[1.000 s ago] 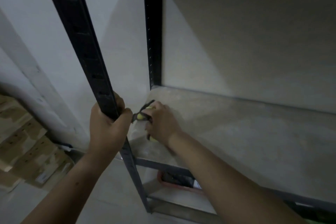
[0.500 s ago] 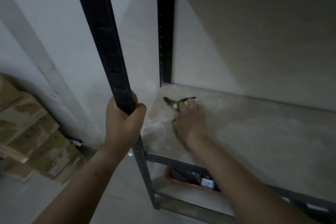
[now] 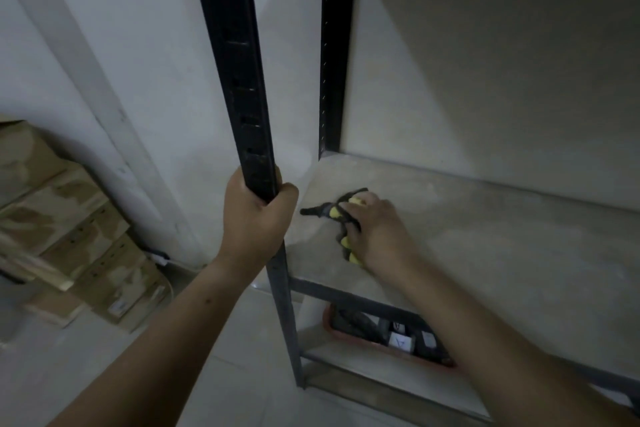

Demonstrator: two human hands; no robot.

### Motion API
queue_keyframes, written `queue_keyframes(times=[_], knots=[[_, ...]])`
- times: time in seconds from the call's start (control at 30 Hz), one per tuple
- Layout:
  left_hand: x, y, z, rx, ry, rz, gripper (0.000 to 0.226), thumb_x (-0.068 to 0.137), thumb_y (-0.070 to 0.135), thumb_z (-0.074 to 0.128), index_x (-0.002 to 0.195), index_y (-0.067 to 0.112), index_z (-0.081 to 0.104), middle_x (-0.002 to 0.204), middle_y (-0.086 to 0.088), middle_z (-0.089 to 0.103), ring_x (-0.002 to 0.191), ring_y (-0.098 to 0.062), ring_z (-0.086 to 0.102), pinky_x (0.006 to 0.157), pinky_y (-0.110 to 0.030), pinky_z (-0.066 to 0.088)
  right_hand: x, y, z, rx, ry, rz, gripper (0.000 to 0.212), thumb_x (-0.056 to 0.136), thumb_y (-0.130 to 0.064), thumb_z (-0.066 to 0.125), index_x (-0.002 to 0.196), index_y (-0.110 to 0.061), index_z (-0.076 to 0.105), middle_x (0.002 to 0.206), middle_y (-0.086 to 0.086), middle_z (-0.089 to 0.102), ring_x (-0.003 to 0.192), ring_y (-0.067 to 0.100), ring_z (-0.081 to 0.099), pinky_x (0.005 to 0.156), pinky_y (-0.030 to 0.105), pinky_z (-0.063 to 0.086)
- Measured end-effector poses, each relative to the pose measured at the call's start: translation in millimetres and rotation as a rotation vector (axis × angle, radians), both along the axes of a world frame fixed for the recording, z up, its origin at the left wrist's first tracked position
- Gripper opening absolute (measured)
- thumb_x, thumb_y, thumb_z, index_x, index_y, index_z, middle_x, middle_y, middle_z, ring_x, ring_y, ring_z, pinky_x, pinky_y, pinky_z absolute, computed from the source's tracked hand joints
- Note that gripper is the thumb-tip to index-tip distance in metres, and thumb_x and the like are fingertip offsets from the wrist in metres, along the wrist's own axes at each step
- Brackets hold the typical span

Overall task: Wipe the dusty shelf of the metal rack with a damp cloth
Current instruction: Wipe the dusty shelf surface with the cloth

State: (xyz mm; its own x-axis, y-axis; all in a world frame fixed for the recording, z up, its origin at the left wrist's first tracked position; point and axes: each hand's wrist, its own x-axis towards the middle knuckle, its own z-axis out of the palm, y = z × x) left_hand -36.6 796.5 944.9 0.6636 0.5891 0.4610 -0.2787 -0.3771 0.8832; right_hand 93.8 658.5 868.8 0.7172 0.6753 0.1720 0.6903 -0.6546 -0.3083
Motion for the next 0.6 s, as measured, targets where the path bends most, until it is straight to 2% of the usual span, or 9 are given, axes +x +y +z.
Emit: queue_keyframes(times=[0.07, 0.17, 0.23, 0.27, 0.33, 0.4, 0.47, 0.53, 0.6], knots=[[-0.1, 1.1, -0.3, 0.008, -0.002, -0.005, 0.027, 0.074, 0.01, 0.053, 0.065, 0.024, 0.032, 0.059, 0.004, 0.03, 0.051, -0.009, 0.031, 0.05, -0.026, 0.028, -36.8, 8.4, -1.4, 0.039, -0.02, 0.054, 0.033, 0.087, -0.024, 0.047, 0.116, -0.019, 0.061, 0.121, 0.01, 0.052, 0.1, 0.031, 0.051, 0.087, 0.041, 0.048], [-0.8, 3.0, -0.9, 0.016, 0.005, -0.002, 0.023, 0.073, 0.01, 0.053, 0.067, 0.014, 0.031, 0.062, -0.011, 0.028, 0.053, -0.018, 0.03, 0.05, -0.037, 0.024, -83.9, 19.0, 6.6, 0.17, 0.236, 0.155, 0.03, 0.09, -0.018, 0.052, 0.12, -0.016, 0.059, 0.123, 0.004, 0.05, 0.107, 0.024, 0.052, 0.09, 0.036, 0.05], [-1.5, 3.6, -0.9, 0.015, 0.006, -0.01, 0.022, 0.073, 0.011, 0.053, 0.07, 0.01, 0.031, 0.064, -0.017, 0.027, 0.054, -0.021, 0.029, 0.051, -0.041, 0.025, -86.8, 14.5, 7.5, 0.226, 0.387, 0.25, 0.034, 0.09, -0.016, 0.055, 0.123, -0.016, 0.061, 0.128, 0.0, 0.049, 0.112, 0.017, 0.052, 0.098, 0.024, 0.045], [-1.7, 3.6, -1.2, 0.013, 0.005, -0.013, 0.022, 0.073, 0.01, 0.053, 0.071, 0.007, 0.031, 0.064, -0.015, 0.027, 0.055, -0.02, 0.029, 0.051, -0.039, 0.024, -80.6, 8.8, 11.2, 0.282, 0.432, 0.223, 0.036, 0.088, -0.013, 0.057, 0.123, -0.018, 0.063, 0.129, -0.001, 0.051, 0.115, 0.014, 0.052, 0.1, 0.016, 0.04], [-1.3, 3.6, -1.8, 0.011, 0.004, -0.008, 0.023, 0.074, 0.005, 0.053, 0.072, 0.004, 0.03, 0.064, -0.011, 0.027, 0.055, -0.016, 0.029, 0.052, -0.034, 0.024, -59.0, -6.9, 17.7, 0.356, 0.383, 0.068, 0.038, 0.084, -0.013, 0.059, 0.121, -0.021, 0.065, 0.126, -0.004, 0.053, 0.118, 0.01, 0.052, 0.097, 0.004, 0.032], [-1.3, 2.8, -1.8, 0.007, 0.001, -0.012, 0.022, 0.075, 0.003, 0.052, 0.071, 0.009, 0.031, 0.062, -0.001, 0.028, 0.053, -0.011, 0.029, 0.05, -0.028, 0.026, -45.2, -24.9, 24.8, 0.24, 0.324, 0.031, 0.046, 0.082, -0.025, 0.063, 0.127, -0.023, 0.059, 0.134, -0.003, 0.041, 0.125, 0.012, 0.045, 0.098, 0.008, 0.029], [-1.4, 2.1, -1.2, 0.0, -0.004, -0.021, 0.023, 0.075, 0.002, 0.052, 0.071, 0.012, 0.032, 0.061, 0.003, 0.028, 0.051, -0.009, 0.028, 0.05, -0.025, 0.027, -42.0, -39.5, 24.9, -0.112, 0.375, 0.186, 0.076, 0.082, -0.037, 0.064, 0.149, -0.023, 0.032, 0.155, -0.007, 0.012, 0.141, 0.017, 0.018, 0.109, 0.021, 0.023], [-0.8, 1.6, -1.2, -0.005, -0.008, -0.014, 0.023, 0.074, 0.002, 0.052, 0.071, 0.011, 0.032, 0.061, 0.0, 0.027, 0.052, -0.011, 0.028, 0.05, -0.027, 0.026, -43.6, -41.2, 21.1, -0.333, 0.371, 0.313, 0.085, 0.088, -0.026, 0.057, 0.155, -0.025, 0.006, 0.16, -0.007, -0.012, 0.146, 0.019, -0.002, 0.118, 0.03, 0.015], [0.5, 1.5, -1.6, -0.012, -0.015, -0.009, 0.024, 0.074, 0.002, 0.052, 0.07, 0.011, 0.031, 0.062, 0.0, 0.026, 0.052, -0.012, 0.027, 0.051, -0.029, 0.025, -45.9, -22.5, 15.3, -0.312, 0.396, 0.387, 0.08, 0.089, -0.012, 0.051, 0.155, -0.027, 0.008, 0.161, -0.006, -0.01, 0.147, 0.021, -0.001, 0.121, 0.035, 0.015]])
